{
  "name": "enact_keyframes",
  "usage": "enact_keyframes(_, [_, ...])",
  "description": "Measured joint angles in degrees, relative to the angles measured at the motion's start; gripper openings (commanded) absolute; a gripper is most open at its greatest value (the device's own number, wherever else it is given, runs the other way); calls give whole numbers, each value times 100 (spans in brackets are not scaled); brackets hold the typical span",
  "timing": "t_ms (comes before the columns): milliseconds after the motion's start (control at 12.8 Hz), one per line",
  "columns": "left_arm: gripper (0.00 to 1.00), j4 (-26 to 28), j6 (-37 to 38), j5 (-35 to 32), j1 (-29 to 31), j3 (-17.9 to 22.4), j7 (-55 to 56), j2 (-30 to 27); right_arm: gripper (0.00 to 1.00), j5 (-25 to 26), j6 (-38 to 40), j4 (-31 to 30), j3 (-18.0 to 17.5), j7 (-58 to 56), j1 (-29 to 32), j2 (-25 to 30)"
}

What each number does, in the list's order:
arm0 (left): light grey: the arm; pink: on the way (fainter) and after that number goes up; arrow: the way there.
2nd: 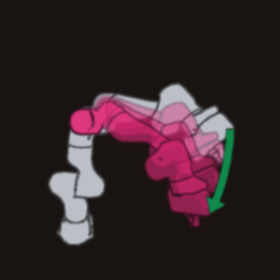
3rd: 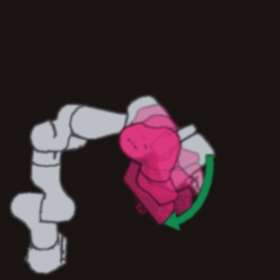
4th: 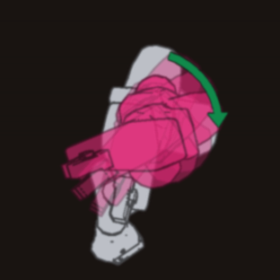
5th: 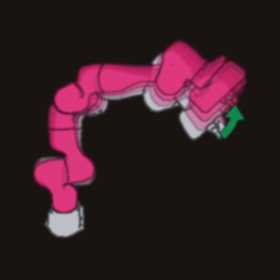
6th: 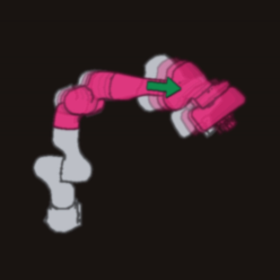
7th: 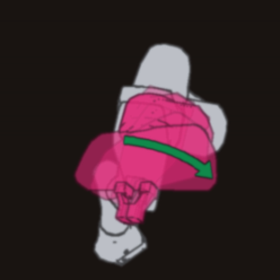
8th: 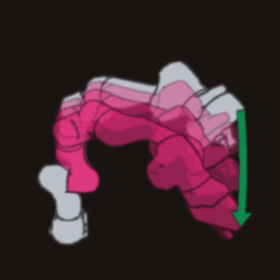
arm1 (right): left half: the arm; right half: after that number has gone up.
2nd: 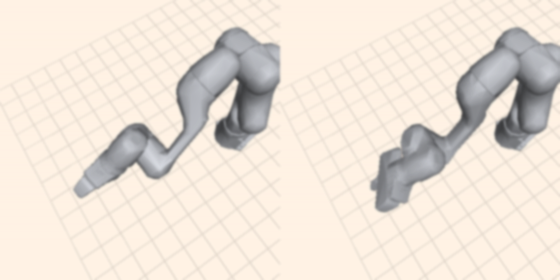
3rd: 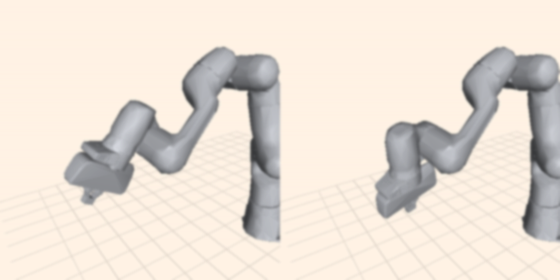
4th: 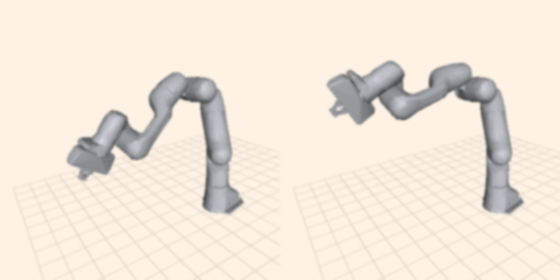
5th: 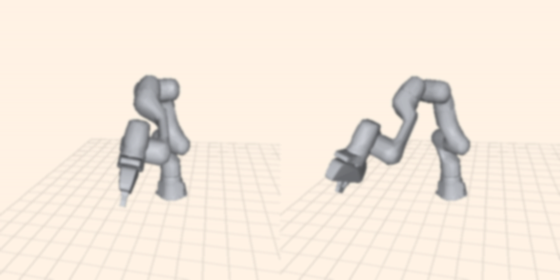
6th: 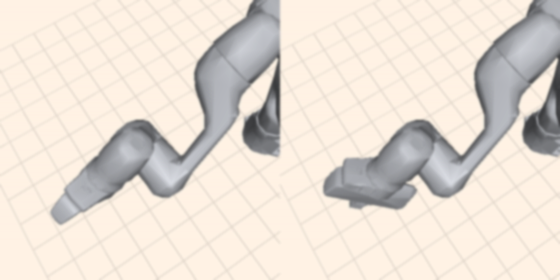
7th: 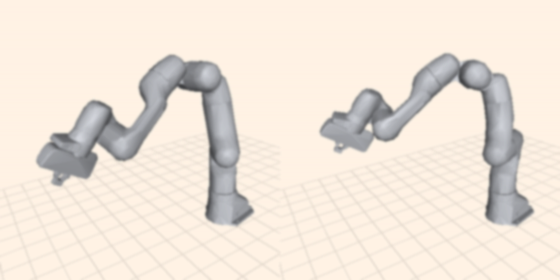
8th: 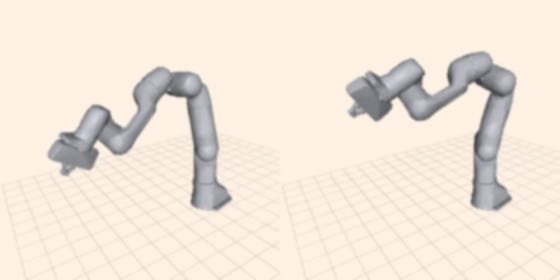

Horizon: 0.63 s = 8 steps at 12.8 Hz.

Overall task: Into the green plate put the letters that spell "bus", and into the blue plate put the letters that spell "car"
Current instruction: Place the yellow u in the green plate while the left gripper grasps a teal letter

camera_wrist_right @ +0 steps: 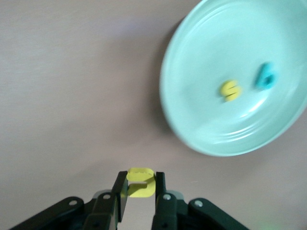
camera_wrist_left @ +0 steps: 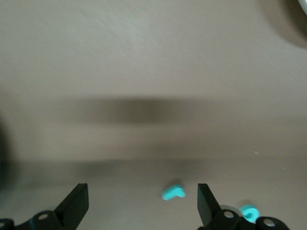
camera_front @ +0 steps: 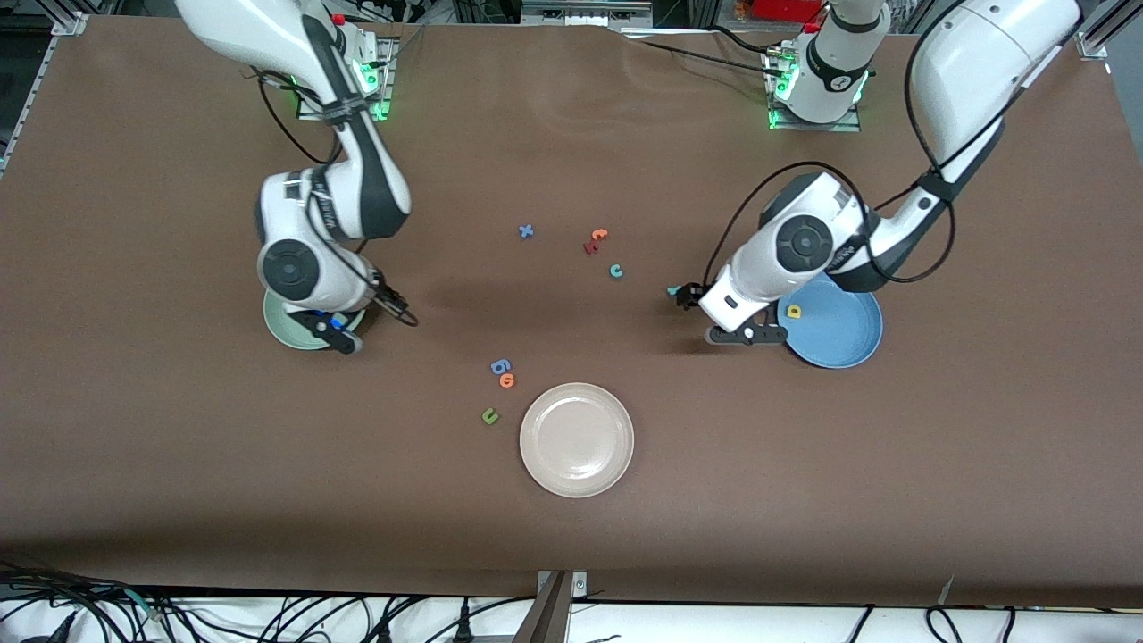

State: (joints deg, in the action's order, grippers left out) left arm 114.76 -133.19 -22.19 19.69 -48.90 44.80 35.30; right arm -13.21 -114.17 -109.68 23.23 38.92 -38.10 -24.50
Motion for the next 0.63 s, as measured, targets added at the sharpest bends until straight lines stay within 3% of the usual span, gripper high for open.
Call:
enact_keyframes(157, [100, 85, -187, -78, -185, 1, 481, 0, 0, 0, 39, -316, 378, -820, 5, 89])
enact_keyframes(313, [100, 231, -424, -586, -300, 1, 1109, 1, 0, -3, -6, -739, 690, -1537, 14, 121])
enact_keyframes(470, [100, 489, -734, -1094, -331, 1, 1631, 22, 0, -5, -214, -1125, 779, -1917, 32, 130])
enact_keyframes(548, [100, 622, -906, -1349, -331, 5, 1885, 47, 5, -5, -384, -1267, 773, -2003, 27, 129])
enact_keyframes(626, [100, 722, -1012, -1576, -332, 13, 2095, 76, 20, -5, -560, -1375, 766, -2102, 20, 129])
